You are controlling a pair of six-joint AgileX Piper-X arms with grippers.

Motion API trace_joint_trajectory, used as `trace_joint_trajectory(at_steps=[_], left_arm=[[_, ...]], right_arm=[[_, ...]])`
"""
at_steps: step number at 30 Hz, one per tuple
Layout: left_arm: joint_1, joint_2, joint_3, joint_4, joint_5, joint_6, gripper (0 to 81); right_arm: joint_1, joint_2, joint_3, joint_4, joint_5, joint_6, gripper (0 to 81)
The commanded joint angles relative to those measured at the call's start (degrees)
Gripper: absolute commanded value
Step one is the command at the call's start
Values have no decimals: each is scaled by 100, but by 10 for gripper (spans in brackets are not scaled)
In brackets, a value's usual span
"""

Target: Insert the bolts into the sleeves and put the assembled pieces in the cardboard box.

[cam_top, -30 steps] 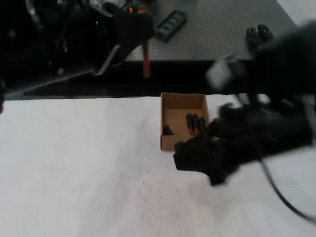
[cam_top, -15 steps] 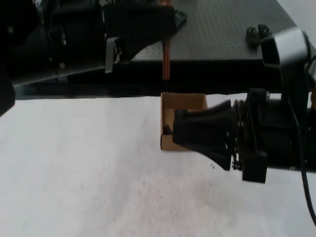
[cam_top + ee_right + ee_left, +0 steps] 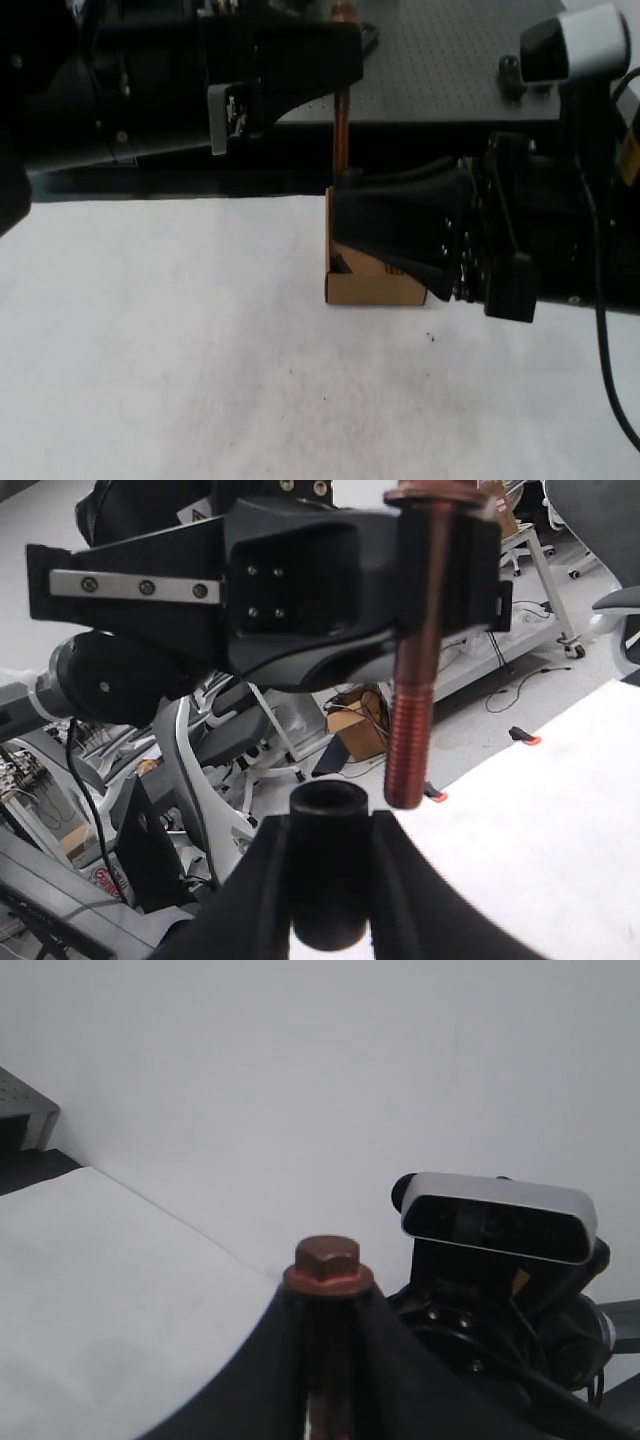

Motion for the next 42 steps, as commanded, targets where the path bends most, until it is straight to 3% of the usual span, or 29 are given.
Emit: trace_joint_trajectory(at_steps=[1,11,34,39,40,42], left_arm=[[13,-16,-31,-119,168,-107,7],[13,-16,-31,-119,166,-64,7],[13,-16,-31,-119,165,-67,7],[13,-16,-31,-106,499,-67,1],[13,-16,-31,-83,596,-67,23],[13,-16,-31,29,605,-58,169]], right_arm=[[10,7,-73,-133,1,23,6],[10,35,-73,383,-92,96,6],[0,168,-88,-632,416,107,6],[0,179,-88,-762,468,107,6],[0,193,-88,-761,468,107,6],[-44,241,-88,-761,468,21,6]])
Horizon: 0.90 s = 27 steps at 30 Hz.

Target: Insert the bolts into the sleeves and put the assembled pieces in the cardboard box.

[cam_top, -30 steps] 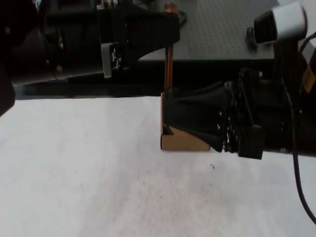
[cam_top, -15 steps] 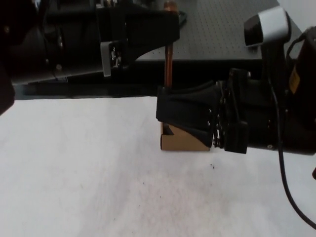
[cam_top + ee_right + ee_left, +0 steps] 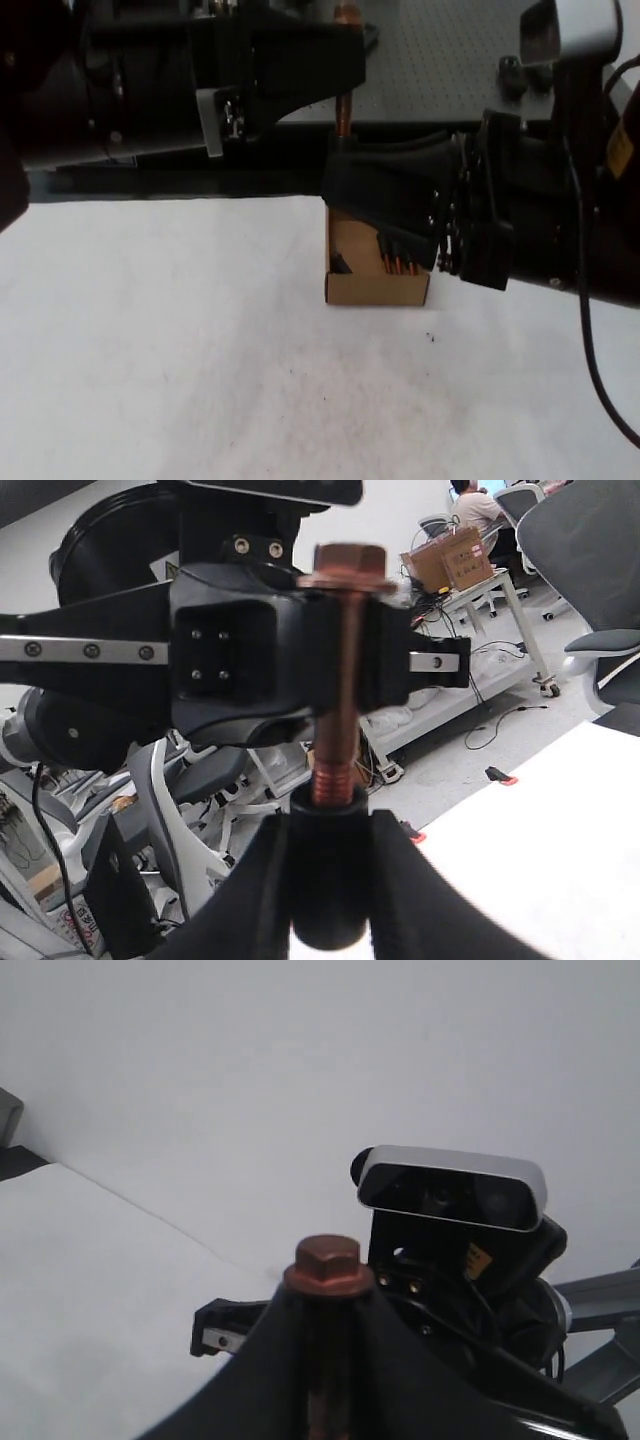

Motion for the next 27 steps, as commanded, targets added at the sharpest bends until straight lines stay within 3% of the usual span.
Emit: trace_joint_trajectory(at_steps=[1,3,5,7,10,12,15,20,27], left_arm=[[1,-16,-31,39,118,-61,290],[1,-16,-31,244,-477,-101,535],[1,-16,-31,575,-1204,-89,607],[6,-16,-31,936,-1819,233,569],[22,-36,-31,1594,-2515,853,451],[22,-80,-31,2079,-2994,1207,307],[22,-226,-18,2683,-3488,1641,27],[22,-887,598,2764,-4013,1748,7],[22,-2529,2195,2764,-4682,1748,6]], right_arm=[[-105,40,-81,-194,98,-122,6],[-269,113,-92,-103,235,-121,6],[-523,235,-145,13,372,-155,6],[-779,467,-274,119,545,-178,6],[-1145,1027,-679,592,835,-407,6],[-1263,1516,-1073,1026,1119,-615,6],[-1296,2423,-1844,1701,1736,-1110,6],[-1296,3865,-3224,2913,2871,-1442,6],[-1296,5286,-4517,3915,3567,-1442,6]])
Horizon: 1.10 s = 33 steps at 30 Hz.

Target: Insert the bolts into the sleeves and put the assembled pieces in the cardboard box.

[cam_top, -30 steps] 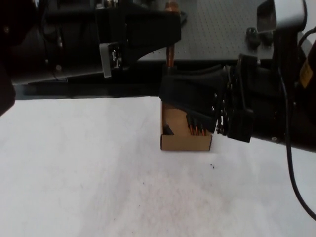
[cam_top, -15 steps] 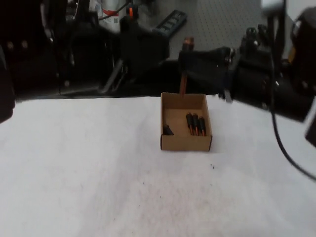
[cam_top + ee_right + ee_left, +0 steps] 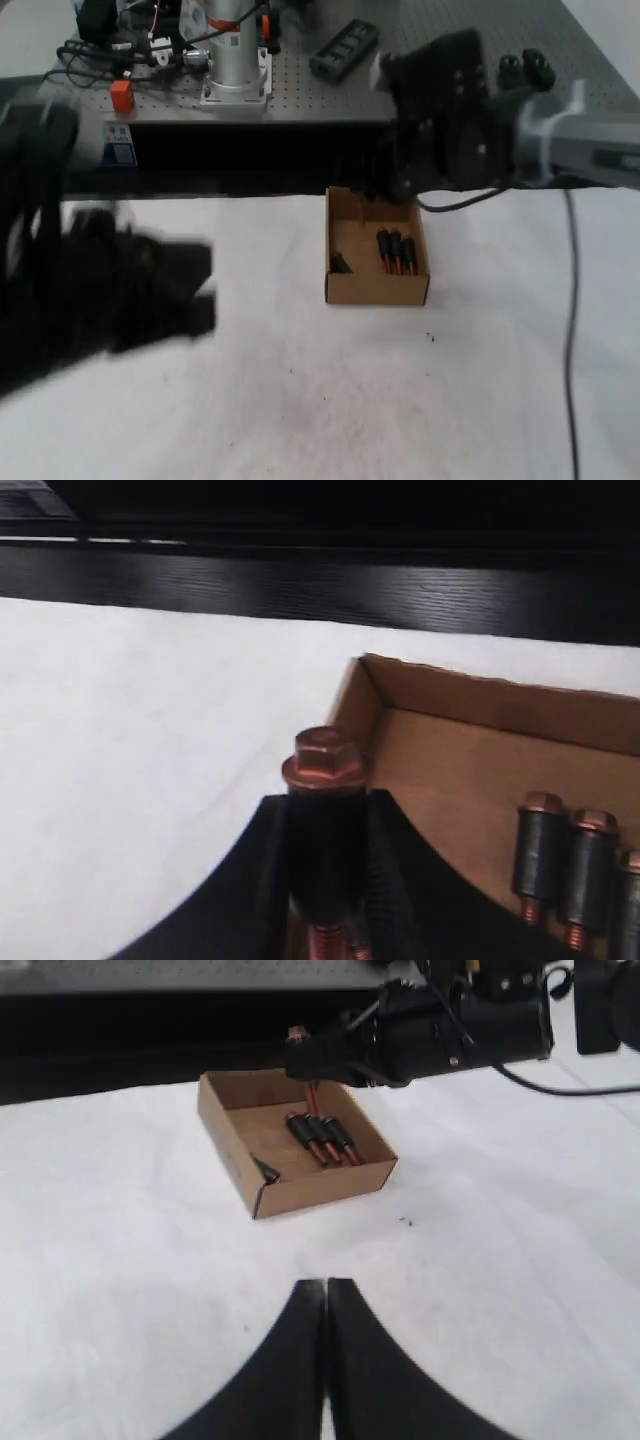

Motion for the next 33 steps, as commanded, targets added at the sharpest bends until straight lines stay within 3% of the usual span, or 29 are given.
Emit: trace_joint_trajectory(at_steps=[1,8,11,13,15,22,29,33], left_arm=[[6,-1571,1466,17,-627,42,6],[6,-3078,2618,17,-746,-458,6],[6,-3614,2917,72,-746,-727,6],[6,-3908,3051,228,-776,-801,6],[6,-4138,3155,474,-854,-851,6],[6,-4825,3498,770,-1114,-1054,6],[6,-5034,3818,755,-1045,-1224,6],[6,-5034,3817,748,-995,-1223,6]], right_arm=[[-32,322,-377,199,203,-43,6],[-32,770,-551,413,314,-43,32],[-32,797,-532,441,314,-43,192],[-32,786,-533,441,314,-43,343],[-32,747,-533,458,413,-43,400],[-1,-184,-93,760,396,-508,311],[252,-2930,2473,-175,416,-483,235],[393,-4761,3982,-215,398,-59,216]])
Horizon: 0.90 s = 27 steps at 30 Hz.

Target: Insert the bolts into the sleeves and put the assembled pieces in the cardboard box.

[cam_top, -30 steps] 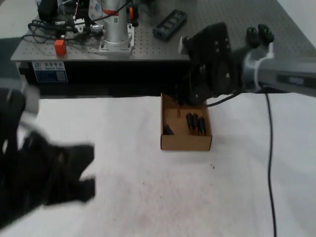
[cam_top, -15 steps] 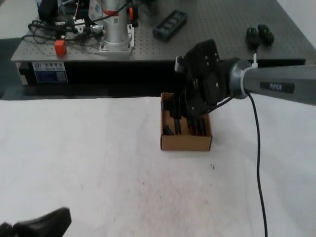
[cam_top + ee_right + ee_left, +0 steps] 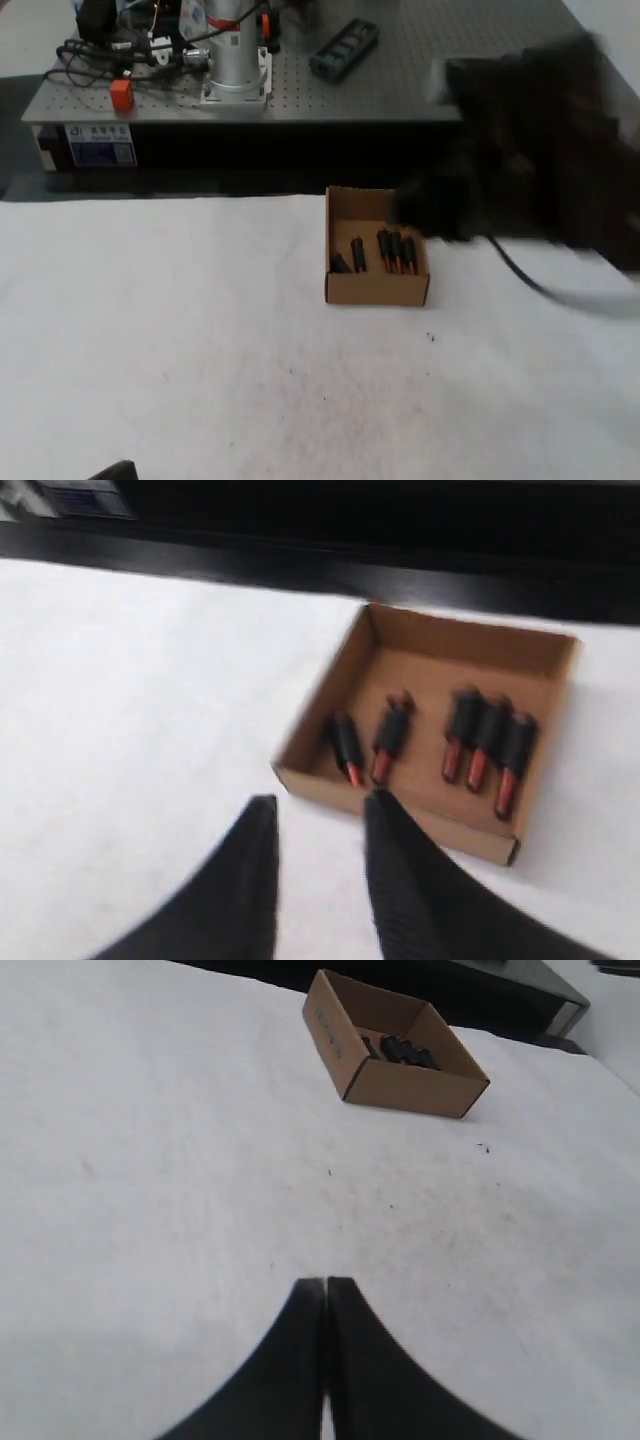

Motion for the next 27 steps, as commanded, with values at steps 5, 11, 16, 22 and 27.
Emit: trace_joint_trajectory(at_steps=[5,11,16,22,27], left_arm=[[6,-18,-15,-43,12,-79,6],[6,-18,-15,-34,78,-121,6],[6,-18,-15,-34,75,-121,6],[6,-18,-15,-34,75,-121,6],[6,-18,-15,-34,75,-121,6]], right_arm=[[242,-2445,1858,-27,137,544,216],[423,-4436,3337,5,108,924,216],[435,-5468,4172,5,108,1194,216],[435,-5773,4172,873,526,1137,216],[435,-5773,4172,1454,493,1137,216]])
